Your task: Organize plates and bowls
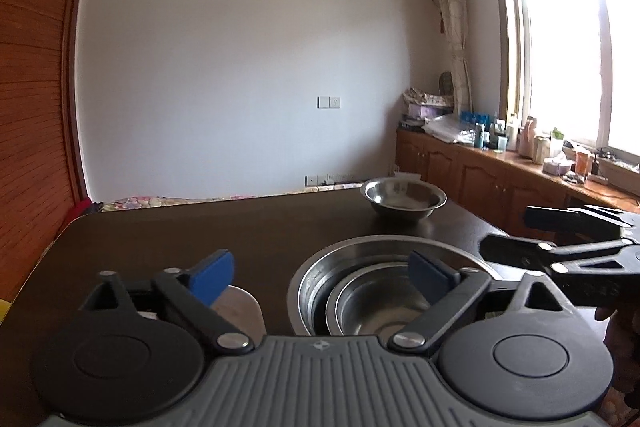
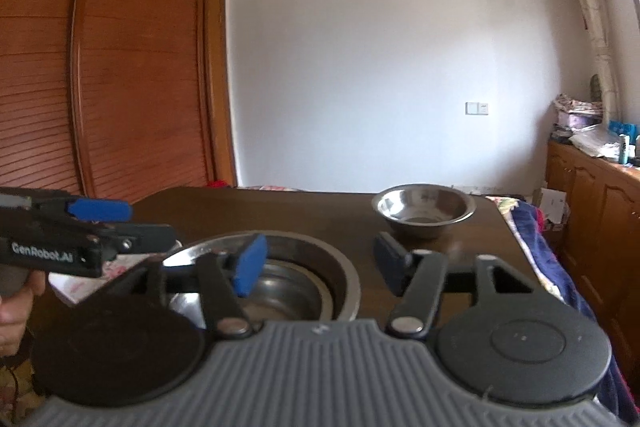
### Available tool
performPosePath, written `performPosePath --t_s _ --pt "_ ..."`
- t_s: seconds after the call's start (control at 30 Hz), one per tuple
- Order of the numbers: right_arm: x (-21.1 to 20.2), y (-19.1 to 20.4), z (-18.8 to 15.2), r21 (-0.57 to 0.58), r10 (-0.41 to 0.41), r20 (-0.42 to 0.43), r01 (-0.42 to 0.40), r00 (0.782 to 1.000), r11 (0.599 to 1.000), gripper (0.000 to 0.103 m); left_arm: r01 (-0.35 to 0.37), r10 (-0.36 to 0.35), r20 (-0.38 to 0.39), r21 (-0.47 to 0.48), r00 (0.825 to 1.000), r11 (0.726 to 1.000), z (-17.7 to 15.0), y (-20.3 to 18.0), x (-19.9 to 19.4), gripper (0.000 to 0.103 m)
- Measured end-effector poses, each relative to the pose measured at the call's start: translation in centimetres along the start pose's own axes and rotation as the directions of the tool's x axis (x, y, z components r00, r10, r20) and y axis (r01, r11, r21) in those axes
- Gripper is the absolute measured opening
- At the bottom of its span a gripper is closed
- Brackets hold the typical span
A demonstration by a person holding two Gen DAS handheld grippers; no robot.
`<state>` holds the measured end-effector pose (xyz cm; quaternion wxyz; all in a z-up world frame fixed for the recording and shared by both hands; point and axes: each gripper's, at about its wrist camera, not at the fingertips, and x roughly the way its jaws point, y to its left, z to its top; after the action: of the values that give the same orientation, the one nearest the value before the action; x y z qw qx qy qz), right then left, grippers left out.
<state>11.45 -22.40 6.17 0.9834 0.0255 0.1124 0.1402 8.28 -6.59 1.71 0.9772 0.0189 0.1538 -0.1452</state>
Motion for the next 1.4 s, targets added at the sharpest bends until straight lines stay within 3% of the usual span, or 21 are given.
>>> performPosePath --t_s 0.07,0.2,0.57,0.87,1.4 --pt "-0.5 0.0 -0.2 -0.013 -0.019 0.016 0.02 1.0 1.0 0.087 -0.011 0.011 0.012 -0.004 1.0 1.0 -0.2 -0.1 -0.3 0.103" --pt "-1.3 0.1 -0.5 -0.023 -0.039 0.039 0.04 0.998 0.999 0.103 -0.024 0.024 0.026 -0.015 0.999 1.0 -0.4 -0.2 -0.8 0.103" --pt "-3.6 0.6 -1.0 -0.02 -0.111 0.094 0.114 0.989 0.993 0.103 -0.042 0.043 0.044 -0.034 0.998 0.999 -1.1 -0.4 -2.2 0.103" --pt "-3.2 -0.3 -2.1 0.018 -0.146 0.078 0.145 0.986 0.989 0.103 -0.035 0.036 0.026 -0.036 0.999 0.999 -1.2 -0.5 -1.4 0.103" --pt "0.3 -4.3 -0.6 -0.004 -0.156 0.046 0.157 0.987 0.988 0.103 -0.018 0.017 0.007 0.047 1.0 0.999 3.2 -1.3 3.7 0.103"
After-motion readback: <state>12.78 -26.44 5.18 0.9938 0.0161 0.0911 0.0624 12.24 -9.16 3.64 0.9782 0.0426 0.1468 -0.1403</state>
